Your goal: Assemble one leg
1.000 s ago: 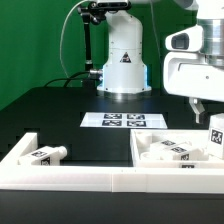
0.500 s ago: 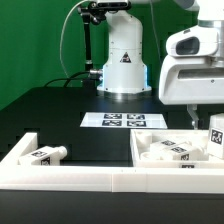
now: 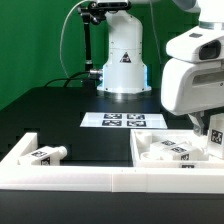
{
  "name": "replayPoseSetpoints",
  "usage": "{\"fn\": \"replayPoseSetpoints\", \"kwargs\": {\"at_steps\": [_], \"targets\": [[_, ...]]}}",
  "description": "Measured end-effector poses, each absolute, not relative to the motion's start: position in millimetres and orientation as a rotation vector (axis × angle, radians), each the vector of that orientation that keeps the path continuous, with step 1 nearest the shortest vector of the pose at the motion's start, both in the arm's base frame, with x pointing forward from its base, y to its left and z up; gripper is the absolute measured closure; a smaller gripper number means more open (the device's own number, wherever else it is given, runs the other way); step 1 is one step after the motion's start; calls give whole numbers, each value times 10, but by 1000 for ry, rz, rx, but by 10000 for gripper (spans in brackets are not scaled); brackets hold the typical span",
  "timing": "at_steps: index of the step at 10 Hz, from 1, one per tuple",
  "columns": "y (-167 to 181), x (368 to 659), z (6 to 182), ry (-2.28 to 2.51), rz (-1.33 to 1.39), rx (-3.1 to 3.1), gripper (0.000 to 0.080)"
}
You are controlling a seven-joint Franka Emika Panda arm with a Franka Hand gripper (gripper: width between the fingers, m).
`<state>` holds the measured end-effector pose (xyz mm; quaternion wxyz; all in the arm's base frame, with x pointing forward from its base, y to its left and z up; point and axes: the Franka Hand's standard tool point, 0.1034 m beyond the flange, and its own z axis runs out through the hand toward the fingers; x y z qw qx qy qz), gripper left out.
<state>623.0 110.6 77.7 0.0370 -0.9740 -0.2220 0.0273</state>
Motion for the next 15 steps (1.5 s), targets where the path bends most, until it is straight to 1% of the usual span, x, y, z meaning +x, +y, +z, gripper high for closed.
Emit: {"fn": "replayPoseSetpoints", "kwargs": {"at_steps": [1, 2, 3, 4, 5, 6, 7, 11, 15], "targets": [[1110, 6240, 800, -686, 79, -2987, 150], [1106, 6250, 808, -685, 76, -2988, 254], [1106, 6249, 806, -685, 77, -2988, 254], [1106, 6248, 805, -682, 77, -2988, 436], [1106, 6249, 805, -662, 77, -2993, 436], [1106, 6249, 805, -646, 78, -2996, 514], [1107, 6249, 805, -599, 79, -3007, 514], [1117, 6232, 814, 235, 94, -3066, 514], [1126, 6211, 787, 1000, 113, -2919, 512]]}}
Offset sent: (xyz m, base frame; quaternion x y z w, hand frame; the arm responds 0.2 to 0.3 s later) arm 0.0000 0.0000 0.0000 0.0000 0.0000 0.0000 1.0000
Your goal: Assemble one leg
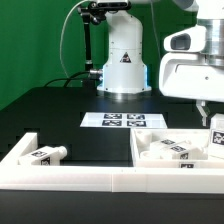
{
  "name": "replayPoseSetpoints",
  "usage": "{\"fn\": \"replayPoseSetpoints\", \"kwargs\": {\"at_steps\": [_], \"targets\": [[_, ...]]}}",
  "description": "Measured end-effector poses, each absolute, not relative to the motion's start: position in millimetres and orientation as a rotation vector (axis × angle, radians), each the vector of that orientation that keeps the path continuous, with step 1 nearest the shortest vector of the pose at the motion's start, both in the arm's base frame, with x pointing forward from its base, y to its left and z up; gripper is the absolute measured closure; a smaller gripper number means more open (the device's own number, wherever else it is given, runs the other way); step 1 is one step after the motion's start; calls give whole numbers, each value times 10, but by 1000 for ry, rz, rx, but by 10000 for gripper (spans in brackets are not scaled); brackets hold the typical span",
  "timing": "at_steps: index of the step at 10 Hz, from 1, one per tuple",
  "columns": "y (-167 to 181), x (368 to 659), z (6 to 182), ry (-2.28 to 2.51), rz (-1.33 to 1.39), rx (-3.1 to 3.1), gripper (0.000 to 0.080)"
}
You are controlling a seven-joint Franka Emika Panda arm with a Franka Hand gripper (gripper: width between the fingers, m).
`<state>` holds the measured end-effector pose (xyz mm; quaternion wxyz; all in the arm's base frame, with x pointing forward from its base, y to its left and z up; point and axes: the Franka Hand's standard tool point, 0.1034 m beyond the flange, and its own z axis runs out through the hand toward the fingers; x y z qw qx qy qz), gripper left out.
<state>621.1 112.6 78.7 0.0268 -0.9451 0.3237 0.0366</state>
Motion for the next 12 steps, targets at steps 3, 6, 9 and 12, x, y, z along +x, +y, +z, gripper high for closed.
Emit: {"fn": "replayPoseSetpoints", "kwargs": {"at_steps": [3, 6, 9, 12], "targets": [[1126, 6214, 787, 1274, 129, -2811, 512], [1127, 6214, 785, 1096, 123, -2880, 318], [1141, 6220, 775, 672, 104, -2999, 155], [1135, 6220, 772, 255, 88, -3059, 151]]}}
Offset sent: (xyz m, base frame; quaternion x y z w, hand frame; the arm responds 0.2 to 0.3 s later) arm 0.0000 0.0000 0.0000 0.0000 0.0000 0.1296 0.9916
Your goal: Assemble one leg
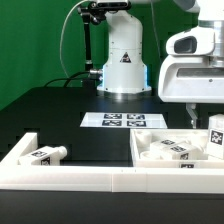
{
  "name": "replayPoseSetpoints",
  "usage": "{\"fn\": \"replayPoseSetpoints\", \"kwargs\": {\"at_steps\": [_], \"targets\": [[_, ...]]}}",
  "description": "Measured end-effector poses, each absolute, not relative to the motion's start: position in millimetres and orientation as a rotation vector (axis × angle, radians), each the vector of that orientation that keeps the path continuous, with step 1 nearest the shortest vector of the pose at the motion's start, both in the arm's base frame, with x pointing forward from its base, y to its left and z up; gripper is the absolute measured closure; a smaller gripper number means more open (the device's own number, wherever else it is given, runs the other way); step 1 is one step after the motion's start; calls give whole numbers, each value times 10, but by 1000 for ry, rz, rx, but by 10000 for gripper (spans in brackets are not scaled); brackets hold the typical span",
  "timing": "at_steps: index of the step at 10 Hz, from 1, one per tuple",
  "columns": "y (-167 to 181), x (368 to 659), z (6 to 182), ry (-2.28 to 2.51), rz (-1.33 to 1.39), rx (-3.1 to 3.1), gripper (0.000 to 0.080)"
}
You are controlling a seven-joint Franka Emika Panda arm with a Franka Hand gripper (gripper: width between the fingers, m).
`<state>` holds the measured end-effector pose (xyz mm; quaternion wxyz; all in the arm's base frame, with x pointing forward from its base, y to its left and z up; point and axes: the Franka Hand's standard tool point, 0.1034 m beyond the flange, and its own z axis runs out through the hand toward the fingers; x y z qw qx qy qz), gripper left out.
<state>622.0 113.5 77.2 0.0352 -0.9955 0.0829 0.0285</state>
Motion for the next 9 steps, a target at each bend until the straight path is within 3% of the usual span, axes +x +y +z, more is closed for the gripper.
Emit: {"fn": "replayPoseSetpoints", "kwargs": {"at_steps": [5, 9], "targets": [[1102, 6257, 813, -642, 41, -3038, 150], [1091, 6242, 805, -761, 40, -3010, 173]]}}
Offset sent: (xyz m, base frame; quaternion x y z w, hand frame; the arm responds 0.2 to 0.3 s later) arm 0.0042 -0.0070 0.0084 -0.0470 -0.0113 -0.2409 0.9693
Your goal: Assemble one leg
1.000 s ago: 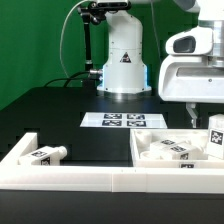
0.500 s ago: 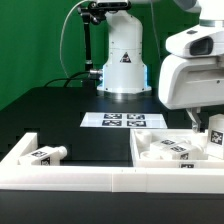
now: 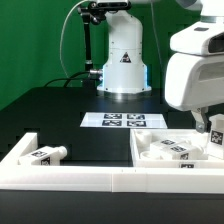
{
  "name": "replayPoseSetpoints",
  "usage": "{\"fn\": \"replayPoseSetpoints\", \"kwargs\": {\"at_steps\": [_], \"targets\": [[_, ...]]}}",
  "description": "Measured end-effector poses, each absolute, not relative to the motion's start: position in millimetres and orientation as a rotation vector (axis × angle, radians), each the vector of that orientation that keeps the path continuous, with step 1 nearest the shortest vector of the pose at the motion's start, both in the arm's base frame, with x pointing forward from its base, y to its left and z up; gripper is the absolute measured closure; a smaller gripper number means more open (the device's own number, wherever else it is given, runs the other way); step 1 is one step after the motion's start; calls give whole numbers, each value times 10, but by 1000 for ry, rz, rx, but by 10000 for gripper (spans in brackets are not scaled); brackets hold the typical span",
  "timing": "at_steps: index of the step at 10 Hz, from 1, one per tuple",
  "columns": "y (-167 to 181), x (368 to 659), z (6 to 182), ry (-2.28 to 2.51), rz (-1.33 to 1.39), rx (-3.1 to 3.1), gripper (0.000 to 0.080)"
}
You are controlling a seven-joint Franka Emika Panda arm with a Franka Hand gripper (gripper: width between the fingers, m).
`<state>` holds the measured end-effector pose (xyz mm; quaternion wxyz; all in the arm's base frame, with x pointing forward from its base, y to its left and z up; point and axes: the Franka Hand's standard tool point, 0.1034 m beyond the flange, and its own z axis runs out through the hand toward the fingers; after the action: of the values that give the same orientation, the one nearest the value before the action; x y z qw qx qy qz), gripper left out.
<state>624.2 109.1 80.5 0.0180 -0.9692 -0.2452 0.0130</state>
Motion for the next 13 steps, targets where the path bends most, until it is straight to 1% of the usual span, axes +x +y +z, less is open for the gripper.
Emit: {"fn": "replayPoseSetpoints", "kwargs": {"at_steps": [1, 2, 3, 4, 5, 7, 8, 10, 12, 13], "targets": [[1092, 6240, 802, -753, 41, -3012, 362], [1094, 6240, 801, -730, 42, -3017, 362], [1094, 6240, 801, -732, 42, -3016, 515], [1095, 6239, 800, -717, 42, -3019, 514], [1101, 6236, 798, -575, 45, -3046, 514], [1105, 6233, 793, -187, 45, -3082, 514], [1112, 6227, 787, 108, 46, -3085, 514], [1129, 6226, 786, 540, 61, -3055, 514], [1133, 6227, 792, 855, 75, -2998, 514], [1134, 6227, 791, 884, 76, -2989, 514]]}}
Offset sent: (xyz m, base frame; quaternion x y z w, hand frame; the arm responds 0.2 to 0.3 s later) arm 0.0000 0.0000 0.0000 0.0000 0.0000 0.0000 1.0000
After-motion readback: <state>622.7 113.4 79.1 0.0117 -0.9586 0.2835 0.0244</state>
